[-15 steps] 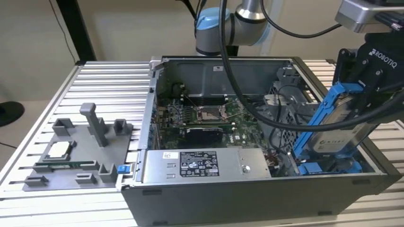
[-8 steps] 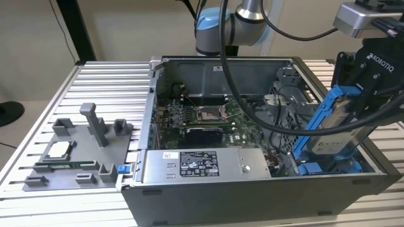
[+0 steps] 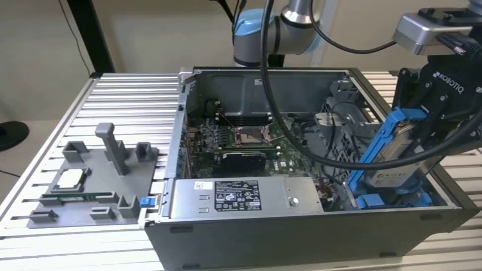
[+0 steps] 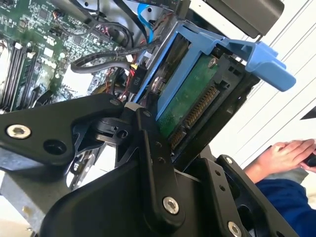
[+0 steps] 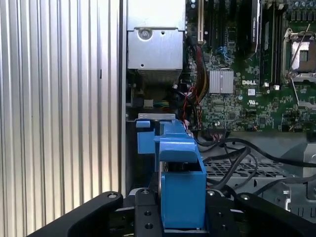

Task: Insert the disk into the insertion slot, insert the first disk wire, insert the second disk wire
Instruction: 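Insert the disk into the insertion slot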

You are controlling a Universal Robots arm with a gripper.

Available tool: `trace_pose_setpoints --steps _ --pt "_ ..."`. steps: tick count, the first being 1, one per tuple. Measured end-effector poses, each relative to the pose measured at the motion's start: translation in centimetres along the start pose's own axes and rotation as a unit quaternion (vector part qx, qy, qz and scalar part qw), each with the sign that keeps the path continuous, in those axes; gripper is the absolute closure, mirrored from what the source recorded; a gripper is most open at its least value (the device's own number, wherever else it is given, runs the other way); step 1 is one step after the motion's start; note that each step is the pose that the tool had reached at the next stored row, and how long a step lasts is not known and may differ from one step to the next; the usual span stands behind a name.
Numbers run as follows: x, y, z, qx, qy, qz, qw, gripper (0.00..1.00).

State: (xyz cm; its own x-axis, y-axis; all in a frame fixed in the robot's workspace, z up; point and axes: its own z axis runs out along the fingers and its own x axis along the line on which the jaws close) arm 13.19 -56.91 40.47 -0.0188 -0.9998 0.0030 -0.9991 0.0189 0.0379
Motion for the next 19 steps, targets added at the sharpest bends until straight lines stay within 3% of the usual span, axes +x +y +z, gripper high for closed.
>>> trace_pose_setpoints --steps 16,19 --pt "-0.07 -0.14 2.80 -0.0008 0.0000 0.001 1.0000 1.00" --pt "-0.08 -0.15 2.94 -0.0008 -0.0001 0.001 1.0000 1.00"
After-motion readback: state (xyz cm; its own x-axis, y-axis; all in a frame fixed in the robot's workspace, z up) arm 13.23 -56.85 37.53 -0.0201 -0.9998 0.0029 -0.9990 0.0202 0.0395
